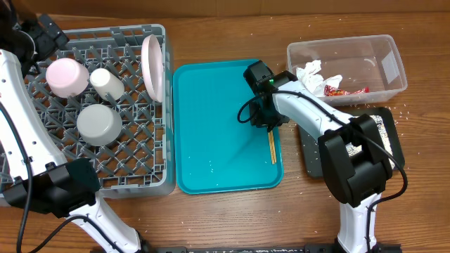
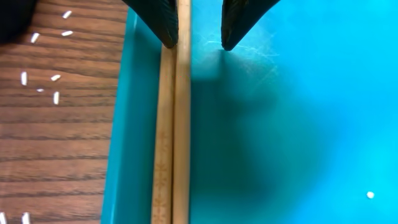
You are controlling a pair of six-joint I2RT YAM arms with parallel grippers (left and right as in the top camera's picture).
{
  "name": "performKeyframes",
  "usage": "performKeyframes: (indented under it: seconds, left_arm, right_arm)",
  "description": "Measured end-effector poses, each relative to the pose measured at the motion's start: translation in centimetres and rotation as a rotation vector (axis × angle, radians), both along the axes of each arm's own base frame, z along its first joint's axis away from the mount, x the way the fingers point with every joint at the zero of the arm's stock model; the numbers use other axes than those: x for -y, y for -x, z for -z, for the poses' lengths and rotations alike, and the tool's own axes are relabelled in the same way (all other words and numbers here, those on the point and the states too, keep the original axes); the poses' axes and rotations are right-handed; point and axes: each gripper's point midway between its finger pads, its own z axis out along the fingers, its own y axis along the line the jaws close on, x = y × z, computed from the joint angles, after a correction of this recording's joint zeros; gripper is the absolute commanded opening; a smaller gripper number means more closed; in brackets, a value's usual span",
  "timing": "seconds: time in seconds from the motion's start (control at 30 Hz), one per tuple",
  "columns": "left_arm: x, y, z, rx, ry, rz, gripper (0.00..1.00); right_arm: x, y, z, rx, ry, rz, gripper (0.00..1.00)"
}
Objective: Sort waste into correct bins and load items into the dishwasher
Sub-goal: 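Reach the right gripper down to the chopstick on the teal tray, then grasp the chopstick and carry it left to the rack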
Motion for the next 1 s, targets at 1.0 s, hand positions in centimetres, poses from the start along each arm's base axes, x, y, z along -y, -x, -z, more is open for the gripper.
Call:
performKeyframes:
  seconds: [1.0]
  left_arm:
    - [0.1, 0.0, 0.0, 0.0, 0.0, 0.002, 1.0]
  right_arm:
    - [-7.7, -5.9, -10.7, 0.161, -0.355, 0.021, 0.04]
